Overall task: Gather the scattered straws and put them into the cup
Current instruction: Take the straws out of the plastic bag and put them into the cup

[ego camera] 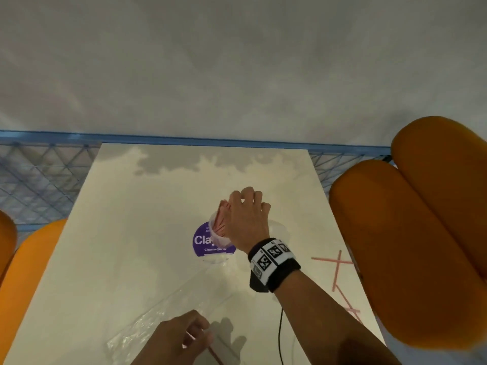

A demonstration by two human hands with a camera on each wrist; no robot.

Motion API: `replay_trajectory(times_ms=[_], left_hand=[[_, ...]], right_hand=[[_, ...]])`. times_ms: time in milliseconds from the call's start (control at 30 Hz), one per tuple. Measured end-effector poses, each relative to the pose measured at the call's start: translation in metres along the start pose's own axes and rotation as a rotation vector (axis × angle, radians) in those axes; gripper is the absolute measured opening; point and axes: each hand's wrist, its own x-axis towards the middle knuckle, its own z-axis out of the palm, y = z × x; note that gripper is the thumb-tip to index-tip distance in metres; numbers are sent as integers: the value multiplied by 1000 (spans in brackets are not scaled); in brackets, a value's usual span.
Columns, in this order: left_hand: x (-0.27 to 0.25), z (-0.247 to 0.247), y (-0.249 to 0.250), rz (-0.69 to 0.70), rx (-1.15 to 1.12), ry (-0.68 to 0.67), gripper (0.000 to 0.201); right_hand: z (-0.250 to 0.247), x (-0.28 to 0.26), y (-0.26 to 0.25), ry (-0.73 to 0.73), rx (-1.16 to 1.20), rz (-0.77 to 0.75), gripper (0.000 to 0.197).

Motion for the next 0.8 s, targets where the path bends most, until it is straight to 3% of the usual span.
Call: replay_trajectory(times_ms=[33, 167, 267, 333, 433, 500, 600, 667, 700, 800], left_hand=[[2, 0, 4, 6, 19, -6, 6], [15, 13, 10, 58, 147, -44, 20], [25, 38, -7, 121, 342, -91, 30], [27, 56, -15, 187, 568, -161, 24], [22, 71, -22, 259, 726, -237, 34], [18, 83, -35, 283, 762, -196, 50], [17, 88, -35, 264, 777, -116, 27], [17, 91, -35, 157, 782, -124, 28], [15, 93, -38, 97, 779, -99, 29], [14, 102, -61, -14, 751, -94, 31]], right_hand=[[-9, -8, 5, -24, 66, 33, 59], [4, -74, 58, -163, 462, 237, 14], [21, -128, 128, -251, 551, 540, 14], [26, -152, 182, -246, 519, 734, 10], [27, -163, 247, -183, 481, 876, 10], [28, -152, 269, -175, 416, 809, 7], [28, -119, 287, -282, 198, 541, 24], [25, -100, 299, -427, 106, 367, 42], [27, -93, 307, -479, 106, 305, 41], [33, -91, 327, -511, 161, 234, 14]])
